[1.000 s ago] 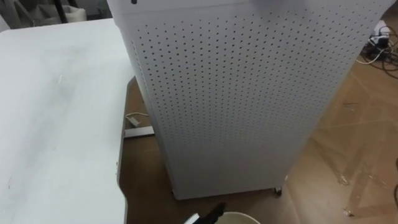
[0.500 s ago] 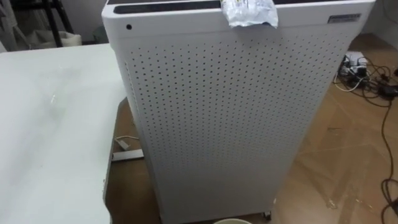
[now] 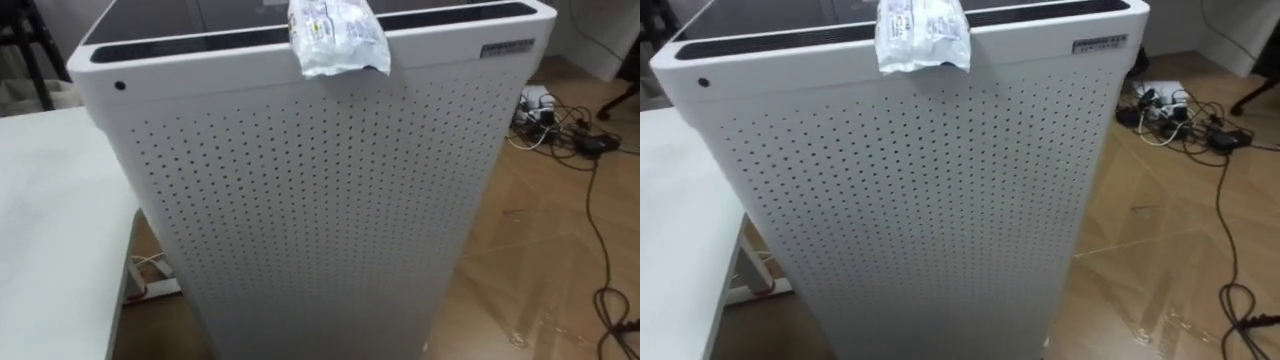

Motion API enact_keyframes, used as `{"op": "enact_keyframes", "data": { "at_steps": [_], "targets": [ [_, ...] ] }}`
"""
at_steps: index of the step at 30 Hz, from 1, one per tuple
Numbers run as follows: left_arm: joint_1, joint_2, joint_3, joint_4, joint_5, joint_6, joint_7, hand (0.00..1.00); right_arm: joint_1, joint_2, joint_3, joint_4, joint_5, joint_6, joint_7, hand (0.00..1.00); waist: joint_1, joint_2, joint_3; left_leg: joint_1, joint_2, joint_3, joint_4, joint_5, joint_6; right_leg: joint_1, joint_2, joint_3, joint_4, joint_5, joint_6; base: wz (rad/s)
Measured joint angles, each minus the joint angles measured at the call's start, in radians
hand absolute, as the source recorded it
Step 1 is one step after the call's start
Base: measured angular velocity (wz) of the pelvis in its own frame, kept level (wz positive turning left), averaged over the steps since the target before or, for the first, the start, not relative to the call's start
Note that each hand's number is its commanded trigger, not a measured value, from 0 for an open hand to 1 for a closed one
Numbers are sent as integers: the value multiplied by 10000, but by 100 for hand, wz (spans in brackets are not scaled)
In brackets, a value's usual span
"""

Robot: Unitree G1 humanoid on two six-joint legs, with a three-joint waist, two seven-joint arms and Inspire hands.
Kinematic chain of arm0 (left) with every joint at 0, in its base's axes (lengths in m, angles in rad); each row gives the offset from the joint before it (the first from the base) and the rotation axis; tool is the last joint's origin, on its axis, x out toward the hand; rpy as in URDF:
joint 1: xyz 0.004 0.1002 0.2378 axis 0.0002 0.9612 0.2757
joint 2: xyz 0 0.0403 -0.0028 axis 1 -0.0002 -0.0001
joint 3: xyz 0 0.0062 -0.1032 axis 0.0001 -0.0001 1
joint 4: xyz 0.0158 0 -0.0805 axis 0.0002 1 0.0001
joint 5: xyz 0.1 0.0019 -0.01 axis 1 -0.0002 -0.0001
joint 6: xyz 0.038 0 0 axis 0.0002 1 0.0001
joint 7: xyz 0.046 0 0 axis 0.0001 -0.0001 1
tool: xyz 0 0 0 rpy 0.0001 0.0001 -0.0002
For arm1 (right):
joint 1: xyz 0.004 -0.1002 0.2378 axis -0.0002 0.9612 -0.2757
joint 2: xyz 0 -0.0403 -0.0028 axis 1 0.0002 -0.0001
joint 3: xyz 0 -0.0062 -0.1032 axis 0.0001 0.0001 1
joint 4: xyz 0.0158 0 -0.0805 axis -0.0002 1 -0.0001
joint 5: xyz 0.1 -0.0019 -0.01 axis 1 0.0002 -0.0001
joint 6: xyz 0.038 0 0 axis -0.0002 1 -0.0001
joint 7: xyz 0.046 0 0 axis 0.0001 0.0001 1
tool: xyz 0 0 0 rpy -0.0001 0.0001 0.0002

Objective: Pick garbage

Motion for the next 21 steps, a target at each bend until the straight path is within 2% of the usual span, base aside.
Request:
{"op": "enact_keyframes", "data": {
  "at_steps": [2,3,4,5,6,8,10,11,12,13,14,15,17,18,19,20,21],
  "targets": [
    [-101,51,13,198,5,-18,-2,0,65,-19,-17,-19,16,-31,-14,100,-57,-82,20,-29,-172,91,435,-528,141,289,-309,-122,-292,-34,142,-14],
    [-112,60,15,217,14,-18,-3,0,67,-37,-28,-18,16,-29,-25,100,-54,-77,25,-36,-197,122,573,-686,166,330,-353,-124,-295,-62,195,-14],
    [-116,84,15,218,21,-18,-3,0,60,-47,-71,-19,17,-30,-54,100,-63,-62,35,-44,-285,155,800,-985,220,421,-420,-139,-280,-139,333,-12],
    [-146,82,15,217,14,-20,-3,0,35,-53,-110,-22,9,-29,-85,100,-52,7,69,-33,-322,237,955,-1218,285,486,-533,-143,-259,-168,387,-8],
    [-162,83,15,213,4,-24,-3,0,10,-58,-110,-24,-8,-30,-87,100,-50,47,91,-42,-337,267,1021,-1307,310,497,-585,-149,-222,-164,394,-8],
    [-184,78,18,230,-3,-28,1,0,-92,-43,-108,-22,-220,-29,-90,100,-39,93,130,18,-508,435,1091,-1589,450,278,-892,-277,398,-292,710,-7],
    [-142,61,17,228,6,-27,10,0,-142,-20,-87,-22,-429,-29,-65,100,7,112,144,148,-605,615,1086,-1791,548,-73,-1081,-329,1396,-280,813,-13],
    [-131,72,15,229,12,-16,27,0,-204,29,-78,-20,-413,-29,-91,100,16,120,157,242,-672,665,1088,-1916,620,-379,-1270,-520,2190,-175,1004,-12],
    [-132,73,15,228,18,-14,45,0,-225,42,-73,-16,-414,-28,-100,100,7,136,166,302,-681,664,1068,-1993,641,-562,-1338,-624,2617,-60,1198,-7],
    [-132,80,16,241,19,-14,101,0,-250,61,-70,-14,-410,-26,-102,100,11,161,185,479,-680,650,1069,-2147,688,-933,-1417,-729,3414,337,1340,-8],
    [-103,75,10,274,4,-14,184,0,-244,68,-69,-17,-407,-27,-102,100,0,192,186,716,-664,580,1006,-2269,699,-1126,-1442,-718,3986,631,1306,-11],
    [-92,80,11,276,-6,-15,231,0,-256,60,-74,-21,-395,-23,-113,100,27,198,186,813,-655,562,958,-2313,705,-1238,-1468,-713,4099,611,1316,-16],
    [-103,100,23,304,-5,-15,449,0,-323,47,-78,-184,-346,-26,-106,100,18,262,198,1065,-552,563,742,-2343,715,-1911,-1569,-706,3814,236,1204,-16],
    [-120,89,22,303,-5,-15,495,0,-335,60,-78,-209,-348,-25,-107,100,-13,304,211,1106,-483,548,731,-2347,706,-1999,-1544,-709,3473,189,1187,-5],
    [-98,88,14,260,-7,-19,599,0,-332,86,-77,-298,-363,-25,-114,100,-5,323,205,1203,-424,484,675,-2349,665,-2097,-1544,-715,2417,177,1214,6],
    [-81,101,16,264,5,-8,664,0,-331,89,-78,-322,-378,-27,-128,100,-16,286,188,1275,-443,404,669,-2351,617,-2038,-1564,-692,1036,390,1214,9],
    [-74,110,27,259,40,-8,698,0,-332,83,-78,-324,-394,-27,-128,100,5,261,194,1281,-451,385,676,-2370,584,-2052,-1573,-679,462,789,1236,23]
  ]
}}
